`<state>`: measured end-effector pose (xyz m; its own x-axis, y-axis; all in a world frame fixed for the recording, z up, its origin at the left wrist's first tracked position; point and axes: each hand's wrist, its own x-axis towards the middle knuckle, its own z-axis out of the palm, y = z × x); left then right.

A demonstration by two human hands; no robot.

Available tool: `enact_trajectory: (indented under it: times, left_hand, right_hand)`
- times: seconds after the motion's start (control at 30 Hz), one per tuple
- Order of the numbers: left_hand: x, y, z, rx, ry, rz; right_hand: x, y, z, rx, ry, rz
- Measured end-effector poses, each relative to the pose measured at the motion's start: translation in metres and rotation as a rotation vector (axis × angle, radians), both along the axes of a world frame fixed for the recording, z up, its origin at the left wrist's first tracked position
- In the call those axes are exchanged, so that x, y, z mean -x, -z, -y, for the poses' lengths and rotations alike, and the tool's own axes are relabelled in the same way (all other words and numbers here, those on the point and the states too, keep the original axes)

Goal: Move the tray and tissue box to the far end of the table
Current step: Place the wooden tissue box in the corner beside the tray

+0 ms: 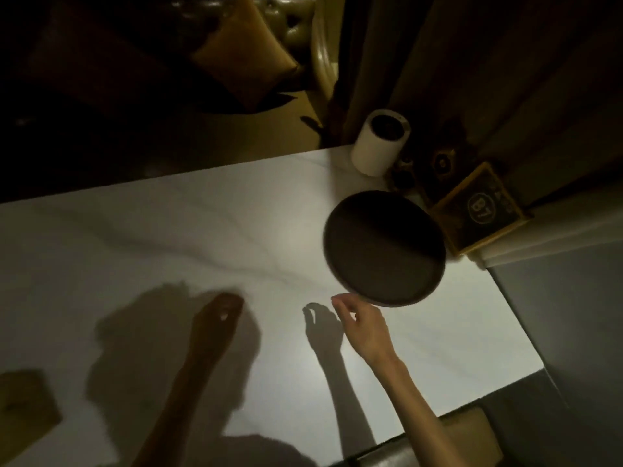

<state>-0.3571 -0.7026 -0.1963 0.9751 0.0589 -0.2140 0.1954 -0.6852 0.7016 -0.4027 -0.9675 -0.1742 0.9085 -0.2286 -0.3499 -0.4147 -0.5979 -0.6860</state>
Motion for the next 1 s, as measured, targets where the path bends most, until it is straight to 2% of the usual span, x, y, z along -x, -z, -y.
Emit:
enact_trajectory:
  times: [0.13,0.23,0.3,0.5,0.67,0.83,1.0]
  left_hand:
    - [0.069,-0.019,-0.113,0.077,-0.165,-0.082]
    - [0.115,-0.042,-0.190,0.186,-0.368,-0.130]
    - [0.143,-0.049,-0.241,0.173,-0.483,-0.136]
    - [0.206,-0.055,-0.367,0.087,-0.636,-0.112]
    - [0.218,-0.057,-0.421,0.123,-0.734,-0.151]
    - [0.191,-0.035,-0.440,0.218,-0.714,-0.211]
    - [0.130,0.011,-0.467,0.289,-0.509,-0.361]
  right_hand:
    - [0.018,-0.017,-0.120,-0.252,-0.178,-0.037]
    - [0.034,-0.021,-0.212,-0.313,-0.337,-0.067]
    - [0.043,-0.023,-0.270,-0.357,-0.420,-0.099]
    - [0.059,-0.032,-0.410,-0.386,-0.618,-0.077]
    - [0.055,-0.027,-0.473,-0.313,-0.692,-0.094]
    - [0.039,-0.001,-0.500,-0.164,-0.606,-0.174]
    - [0.031,0.034,-0.529,-0.242,-0.357,-0.357]
